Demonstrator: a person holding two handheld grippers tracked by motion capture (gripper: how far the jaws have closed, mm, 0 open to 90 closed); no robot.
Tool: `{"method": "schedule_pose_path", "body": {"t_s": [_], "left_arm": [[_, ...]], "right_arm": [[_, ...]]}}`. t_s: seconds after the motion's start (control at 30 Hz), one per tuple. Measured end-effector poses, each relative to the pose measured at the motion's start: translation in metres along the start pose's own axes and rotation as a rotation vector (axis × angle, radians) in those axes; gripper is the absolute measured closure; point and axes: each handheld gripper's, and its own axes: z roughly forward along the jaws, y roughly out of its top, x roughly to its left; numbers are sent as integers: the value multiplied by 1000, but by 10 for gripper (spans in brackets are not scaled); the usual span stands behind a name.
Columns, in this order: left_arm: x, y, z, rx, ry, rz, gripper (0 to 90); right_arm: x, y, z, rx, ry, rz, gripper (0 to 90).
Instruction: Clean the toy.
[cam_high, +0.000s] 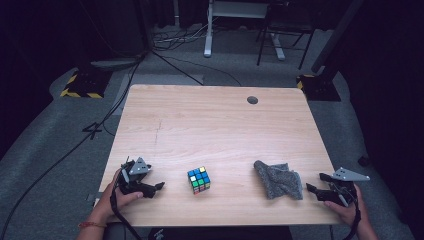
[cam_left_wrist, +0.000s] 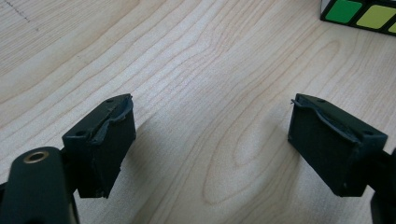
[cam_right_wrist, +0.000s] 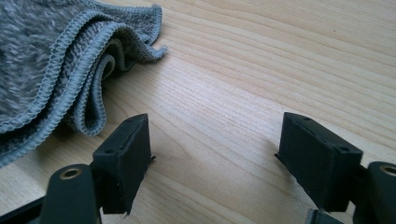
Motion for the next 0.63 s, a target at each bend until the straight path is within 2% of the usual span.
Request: {"method": "schedule_pose_path", "body": {"t_s": [0.63], "left_arm": [[1,1,1,-1,-3,-2,153]], "right_arm": [[0,0,0,-1,-1,-1,250]]}}
